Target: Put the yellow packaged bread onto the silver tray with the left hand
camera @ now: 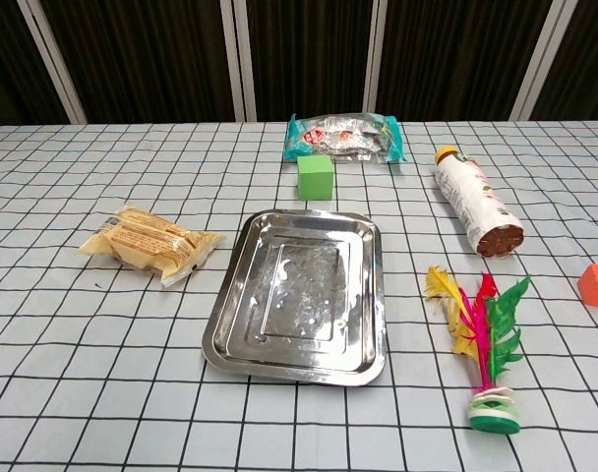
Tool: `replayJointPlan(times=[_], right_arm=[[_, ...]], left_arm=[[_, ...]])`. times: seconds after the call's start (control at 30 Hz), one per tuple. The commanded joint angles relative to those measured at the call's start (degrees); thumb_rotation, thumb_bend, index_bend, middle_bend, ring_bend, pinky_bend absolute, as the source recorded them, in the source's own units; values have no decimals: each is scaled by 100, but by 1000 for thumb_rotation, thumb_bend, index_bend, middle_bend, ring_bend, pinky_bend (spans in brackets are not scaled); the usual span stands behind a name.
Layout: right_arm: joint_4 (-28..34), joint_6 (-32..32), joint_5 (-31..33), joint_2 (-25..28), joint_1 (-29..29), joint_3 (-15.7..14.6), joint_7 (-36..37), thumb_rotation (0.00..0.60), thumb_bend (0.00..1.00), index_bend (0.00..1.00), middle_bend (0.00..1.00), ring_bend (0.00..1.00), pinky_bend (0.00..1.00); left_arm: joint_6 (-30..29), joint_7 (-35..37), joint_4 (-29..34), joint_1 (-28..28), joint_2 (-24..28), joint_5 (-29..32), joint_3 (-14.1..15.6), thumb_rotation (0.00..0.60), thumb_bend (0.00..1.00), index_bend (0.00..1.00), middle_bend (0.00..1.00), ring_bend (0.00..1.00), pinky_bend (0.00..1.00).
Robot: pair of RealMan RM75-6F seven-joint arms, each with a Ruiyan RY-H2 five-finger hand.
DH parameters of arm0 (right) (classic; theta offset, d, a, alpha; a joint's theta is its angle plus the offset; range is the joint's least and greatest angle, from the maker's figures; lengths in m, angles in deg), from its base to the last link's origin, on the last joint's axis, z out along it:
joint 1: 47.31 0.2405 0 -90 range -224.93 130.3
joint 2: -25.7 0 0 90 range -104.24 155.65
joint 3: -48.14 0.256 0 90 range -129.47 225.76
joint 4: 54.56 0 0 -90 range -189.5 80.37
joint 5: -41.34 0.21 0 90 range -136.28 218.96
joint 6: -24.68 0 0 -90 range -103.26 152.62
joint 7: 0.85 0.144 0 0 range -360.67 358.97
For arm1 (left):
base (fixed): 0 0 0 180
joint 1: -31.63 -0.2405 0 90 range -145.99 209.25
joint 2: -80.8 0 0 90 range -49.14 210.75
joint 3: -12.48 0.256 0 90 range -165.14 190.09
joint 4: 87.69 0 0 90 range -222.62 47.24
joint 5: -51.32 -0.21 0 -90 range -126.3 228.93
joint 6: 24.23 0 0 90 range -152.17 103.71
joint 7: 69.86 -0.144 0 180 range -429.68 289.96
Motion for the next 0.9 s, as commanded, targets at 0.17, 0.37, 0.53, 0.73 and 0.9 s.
replayJointPlan(times=[0.17, 0.37, 0.53, 0.73, 0.9], right_arm=[[-45, 22, -46, 3, 16, -31, 48, 600, 306, 0, 0, 0, 0], [-17, 357, 278, 0, 185, 87, 148, 600, 306, 0, 0, 0, 0], [-55, 674, 730, 64, 387, 286, 410, 600, 306, 0, 0, 0, 0], [-69, 895, 1104, 114, 499, 414, 569, 600, 306, 0, 0, 0, 0], [-69, 930, 1328, 172, 524, 498, 673, 600, 306, 0, 0, 0, 0]], left_arm=[[235, -293, -116, 255, -466, 70, -288, 600, 39, 0, 0, 0, 118], [1056, -1559, -246, 1051, -1391, 939, -1267, 600, 65, 0, 0, 0, 117], [2147, -2640, -869, 2080, -2350, 2134, -2023, 600, 83, 0, 10, 0, 117], [2495, -3327, -1521, 2707, -2966, 2897, -2284, 600, 95, 0, 33, 9, 118], [2723, -3313, -2097, 3141, -3355, 3163, -2253, 600, 147, 13, 106, 75, 150]])
